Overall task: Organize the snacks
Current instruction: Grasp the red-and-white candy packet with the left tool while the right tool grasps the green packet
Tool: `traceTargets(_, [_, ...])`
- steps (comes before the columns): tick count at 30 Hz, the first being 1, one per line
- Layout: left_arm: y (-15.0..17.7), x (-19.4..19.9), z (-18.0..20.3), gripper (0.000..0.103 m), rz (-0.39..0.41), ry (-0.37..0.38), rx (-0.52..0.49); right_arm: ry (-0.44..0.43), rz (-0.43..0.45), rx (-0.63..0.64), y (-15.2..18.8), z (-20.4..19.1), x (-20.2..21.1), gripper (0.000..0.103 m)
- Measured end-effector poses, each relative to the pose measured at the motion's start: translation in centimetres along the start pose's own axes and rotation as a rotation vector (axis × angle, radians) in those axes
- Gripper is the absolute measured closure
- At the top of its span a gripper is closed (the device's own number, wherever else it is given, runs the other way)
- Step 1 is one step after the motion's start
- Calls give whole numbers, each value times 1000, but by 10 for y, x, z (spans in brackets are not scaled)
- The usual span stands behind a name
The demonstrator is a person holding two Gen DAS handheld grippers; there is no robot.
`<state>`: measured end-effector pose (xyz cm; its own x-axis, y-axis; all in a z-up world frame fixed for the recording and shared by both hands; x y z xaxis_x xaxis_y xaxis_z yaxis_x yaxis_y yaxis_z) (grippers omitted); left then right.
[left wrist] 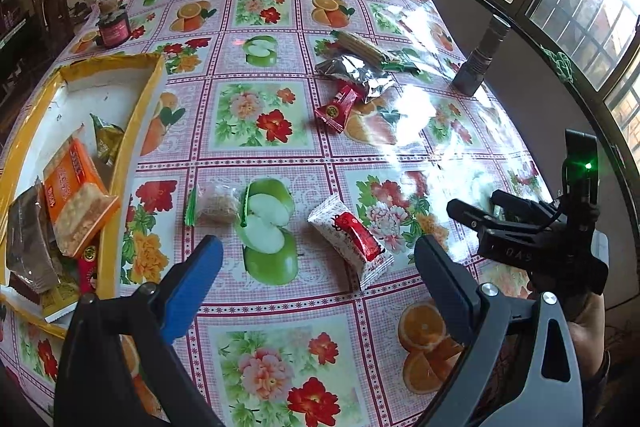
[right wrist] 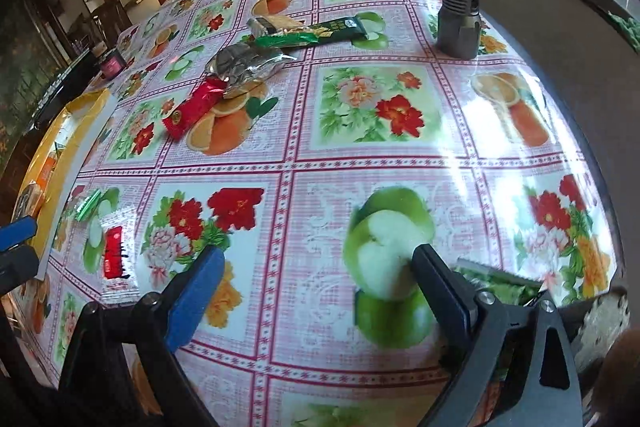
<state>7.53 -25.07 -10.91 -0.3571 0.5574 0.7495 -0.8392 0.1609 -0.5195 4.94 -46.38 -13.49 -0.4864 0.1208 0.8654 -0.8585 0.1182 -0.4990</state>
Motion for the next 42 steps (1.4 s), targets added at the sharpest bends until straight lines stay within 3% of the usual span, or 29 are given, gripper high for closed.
traceTargets(2, [0,0,1,7,-2,2,-2,-176,62,22,1,-15,19,8])
traceTargets(4, [0,-1,2,7,-4,-1,-8,-72,167,78,2,-28,43,8])
traceTargets(6, [-1,1,2,7,-1,0,-6,-42,211,69,0,-23,50,8])
traceTargets(13, [-1,5,1,7,7,7,1,71,121,-78,-15,32,10,8])
traceTargets(22, [0,6,-3,6,3,6,6,-6,61,-60,16,34,32,8])
traceTargets(29, [2,-8,-9,6,-26,1,27,-52,216,-44,23,22,71,8])
traceTargets(32, [4,-18,5,6,-36,-3,-13,-24,202,7,14,7,56,9])
traceTargets(38, [2,-43,21,6,-61,-24,-69,-19,101,102,21,-5,15,30])
traceTargets(42, [0,-60,11,8,-87,-63,-51,-49,76,132,24,-2,12,41])
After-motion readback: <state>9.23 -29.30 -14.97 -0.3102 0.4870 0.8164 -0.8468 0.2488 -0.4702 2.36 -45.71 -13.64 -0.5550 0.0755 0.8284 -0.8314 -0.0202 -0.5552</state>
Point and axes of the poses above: each gripper's, at about its wrist camera, not at the fingertips, and x roughly against the way its jaws point, z to its right, y to its underside, the point moved 2 cm from there along -x, roughly the way its jaws point, and after that the axes turned 15 degrees about y, right-handed, at the moved point
